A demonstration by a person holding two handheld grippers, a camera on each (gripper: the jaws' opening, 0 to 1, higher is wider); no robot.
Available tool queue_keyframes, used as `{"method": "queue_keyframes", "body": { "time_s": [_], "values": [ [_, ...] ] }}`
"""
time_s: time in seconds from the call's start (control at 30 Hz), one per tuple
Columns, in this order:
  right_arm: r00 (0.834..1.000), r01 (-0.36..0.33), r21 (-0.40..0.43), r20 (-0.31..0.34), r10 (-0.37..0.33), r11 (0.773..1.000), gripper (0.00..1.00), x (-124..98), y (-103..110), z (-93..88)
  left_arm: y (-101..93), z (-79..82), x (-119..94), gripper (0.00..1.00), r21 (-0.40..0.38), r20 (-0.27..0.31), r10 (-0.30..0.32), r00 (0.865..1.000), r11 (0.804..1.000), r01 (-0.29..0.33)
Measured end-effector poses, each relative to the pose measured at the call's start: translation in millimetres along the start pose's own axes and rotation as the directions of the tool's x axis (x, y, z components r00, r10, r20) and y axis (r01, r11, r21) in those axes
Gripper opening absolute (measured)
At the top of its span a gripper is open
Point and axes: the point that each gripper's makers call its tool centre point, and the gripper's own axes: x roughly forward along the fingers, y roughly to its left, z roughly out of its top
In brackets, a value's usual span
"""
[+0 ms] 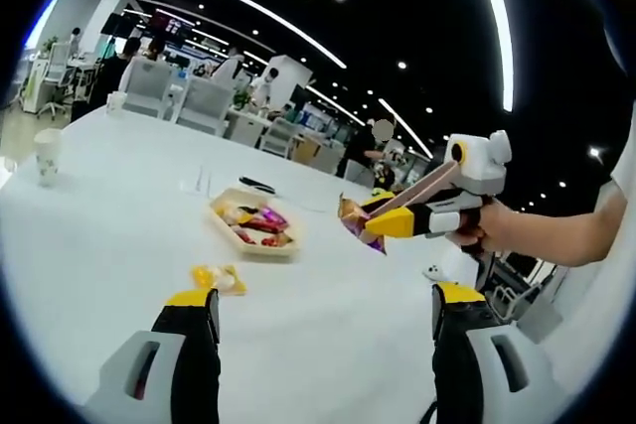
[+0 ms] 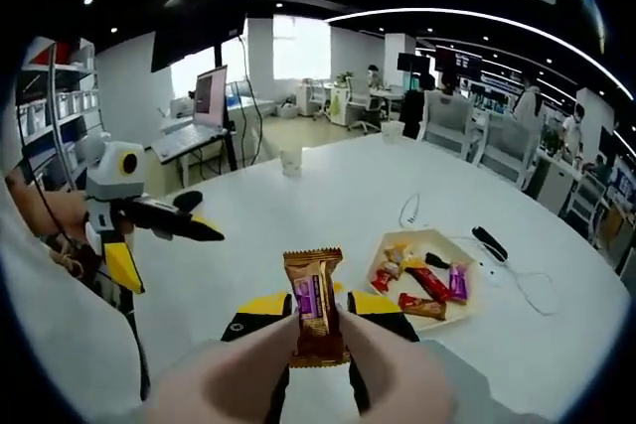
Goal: Place the target food into the container with the food tongs after gripping and lifting it, then release it inside without dropping or visibly crushing the food.
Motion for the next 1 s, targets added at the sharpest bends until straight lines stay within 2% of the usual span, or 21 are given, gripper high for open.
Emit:
{"method": "queue_keyframes", "body": {
  "time_s": [0.4, 0.63, 0.83, 0.93, 1.0],
  "values": [
    [0.999, 0.036, 0.063, 0.015, -0.037, 0.997, 0.21, 0.4, -24.8, 2.7, 1.9, 1.8, -4.4, 0.88, -0.024, 0.015, 0.012, 1.0, 1.0, -0.011],
    [0.998, 0.053, 0.05, 0.014, -0.054, 0.997, 0.21, 1.3, -35.3, 10.0, 6.0, -1.3, -13.5, 0.88, -0.013, -0.001, 0.013, 1.0, 1.0, -0.013],
    [0.998, 0.063, 0.031, 0.012, -0.063, 0.998, 0.21, 3.3, -42.9, 18.9, 11.1, -1.4, -20.5, 0.88, -0.021, 0.015, 0.028, 1.0, 0.999, -0.028],
    [0.998, 0.062, 0.013, 0.006, -0.062, 0.998, 0.21, 5.2, -44.4, 23.4, 12.5, -2.0, -23.4, 0.88, -0.031, 0.02, 0.034, 0.999, 0.999, -0.033],
    [0.998, 0.067, 0.017, 0.01, -0.067, 0.998, 0.21, 5.7, -48.5, 25.5, 9.6, 2.0, -25.1, 0.88, -0.09, 0.039, 0.027, 0.999, 0.996, -0.024]
  ]
}}
